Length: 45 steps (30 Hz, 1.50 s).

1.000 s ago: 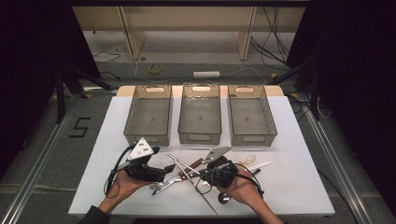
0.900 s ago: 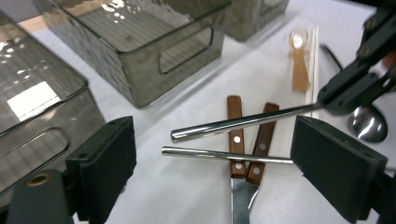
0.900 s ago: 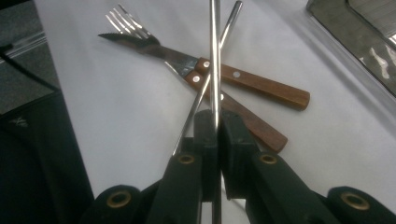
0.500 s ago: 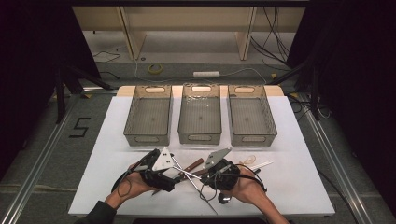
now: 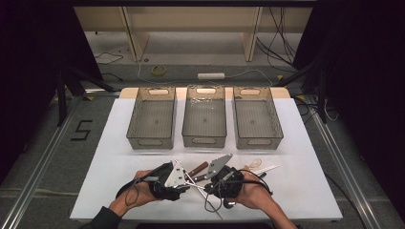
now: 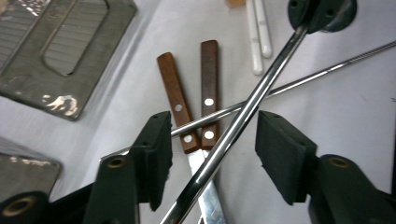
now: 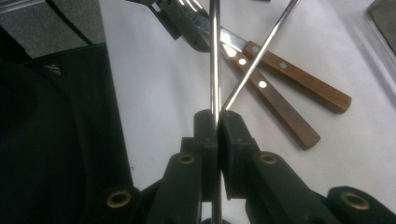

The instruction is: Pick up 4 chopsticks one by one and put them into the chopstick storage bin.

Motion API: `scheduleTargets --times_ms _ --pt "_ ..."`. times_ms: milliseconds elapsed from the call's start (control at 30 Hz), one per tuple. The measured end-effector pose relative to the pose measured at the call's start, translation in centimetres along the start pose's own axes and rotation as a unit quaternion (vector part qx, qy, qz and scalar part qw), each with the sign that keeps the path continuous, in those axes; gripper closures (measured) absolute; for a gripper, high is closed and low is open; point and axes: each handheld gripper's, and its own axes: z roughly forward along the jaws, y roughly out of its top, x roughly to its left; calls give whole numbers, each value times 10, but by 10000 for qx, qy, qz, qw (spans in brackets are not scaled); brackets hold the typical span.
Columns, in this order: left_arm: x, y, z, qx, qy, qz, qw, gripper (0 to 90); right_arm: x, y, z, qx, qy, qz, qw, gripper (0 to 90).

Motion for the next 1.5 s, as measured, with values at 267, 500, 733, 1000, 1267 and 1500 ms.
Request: scheduleTargets --times_ms 267,500,733,1000,1267,1500 --pt "-2 0 2 140 -237 106 9996 580 2 1 -1 46 58 -136 9999 865" --pt "-4 -1 3 183 -341 213 9990 676 3 1 0 98 117 -238 9996 866" --pt "-6 -2 3 223 -409 383 9982 709 3 1 1 123 126 -367 9992 864" --pt "-10 -1 0 316 -587 808 9945 812 -6 0 -4 -38 200 -269 9994 729" --pt "-9 2 -2 373 -373 681 9963 829 -12 4 -20 -648 -198 217 9975 446" --pt "3 -2 -6 319 -138 68 9994 830 -12 5 -30 -1341 -658 670 9865 372"
